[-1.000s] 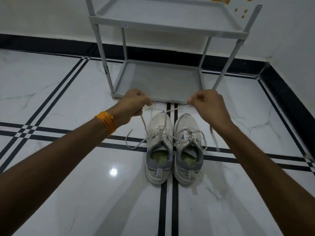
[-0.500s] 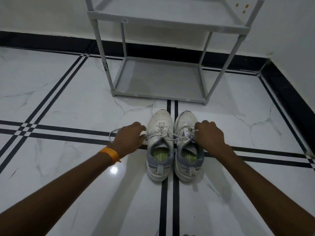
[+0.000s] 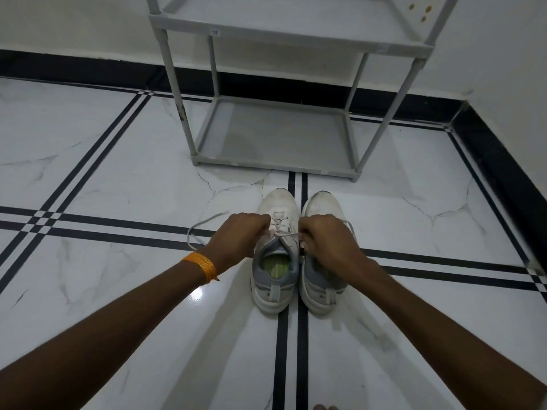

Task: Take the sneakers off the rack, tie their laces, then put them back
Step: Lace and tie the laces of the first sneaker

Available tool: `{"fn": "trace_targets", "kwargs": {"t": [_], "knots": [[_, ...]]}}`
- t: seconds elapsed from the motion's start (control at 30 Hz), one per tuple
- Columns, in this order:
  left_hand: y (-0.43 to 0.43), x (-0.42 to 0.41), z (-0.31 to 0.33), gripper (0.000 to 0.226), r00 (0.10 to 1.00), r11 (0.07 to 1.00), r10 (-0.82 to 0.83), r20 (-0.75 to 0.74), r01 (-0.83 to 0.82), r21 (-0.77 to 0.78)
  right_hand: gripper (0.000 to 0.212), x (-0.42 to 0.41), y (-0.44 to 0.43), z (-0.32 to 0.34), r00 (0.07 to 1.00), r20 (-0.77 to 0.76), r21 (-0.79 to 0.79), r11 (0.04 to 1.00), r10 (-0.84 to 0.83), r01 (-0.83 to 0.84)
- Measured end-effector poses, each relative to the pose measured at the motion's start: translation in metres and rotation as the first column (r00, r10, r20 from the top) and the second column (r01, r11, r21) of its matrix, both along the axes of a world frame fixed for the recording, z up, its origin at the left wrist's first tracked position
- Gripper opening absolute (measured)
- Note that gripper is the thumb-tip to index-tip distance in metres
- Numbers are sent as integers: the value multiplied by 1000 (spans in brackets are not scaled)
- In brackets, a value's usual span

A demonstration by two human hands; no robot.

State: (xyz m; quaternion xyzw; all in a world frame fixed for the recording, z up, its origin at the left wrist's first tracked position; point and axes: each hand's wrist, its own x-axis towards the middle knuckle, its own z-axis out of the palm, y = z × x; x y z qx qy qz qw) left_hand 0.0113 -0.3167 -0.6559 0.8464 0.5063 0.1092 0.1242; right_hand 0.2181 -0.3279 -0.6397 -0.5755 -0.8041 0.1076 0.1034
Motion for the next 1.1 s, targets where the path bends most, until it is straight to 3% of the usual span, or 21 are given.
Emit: {"fn": "trace_targets", "kwargs": {"t": [0.17,0.5,0.57,0.63,0.7,0.77,0.87,0.97,1.03,1.1], "knots": [[-7,-16,-5,40,990,989,-111,-92,119,86,6,14,-4,-1,991,113,-24,997,-65,68],[-10,-13,-16,17,997,999,-22,-69,25,37,10,10,-2,-12,975,216,-66,996,-41,57],[-12,-14,-21,14,1000,999,14,-27,-13,34,10,8,-3,-6,980,177,-116,987,-85,107],[-13,-16,-26,12,998,998,51,26,-52,27,10,10,-2,8,988,-36,-282,950,-148,132],[-13,-16,-30,13,994,997,73,81,-74,8,12,12,-2,26,883,-386,-532,847,-267,24],[-15,-13,-33,13,992,997,72,108,-72,-3,19,9,-1,33,691,-588,-674,727,-421,-131],[-18,-9,-37,10,988,998,64,142,-62,-19,20,-10,2,18,505,-682,-703,665,-529,-253],[-18,-10,-38,4,982,997,70,174,-65,-33,13,-28,0,0,358,-731,-676,689,-582,-260],[-18,-11,-38,4,984,998,61,168,-61,-10,17,-33,1,-5,312,-746,-659,720,-589,-216],[-19,-12,-36,8,987,998,55,151,-56,2,18,-35,1,-9,330,-757,-632,759,-564,-154]]}}
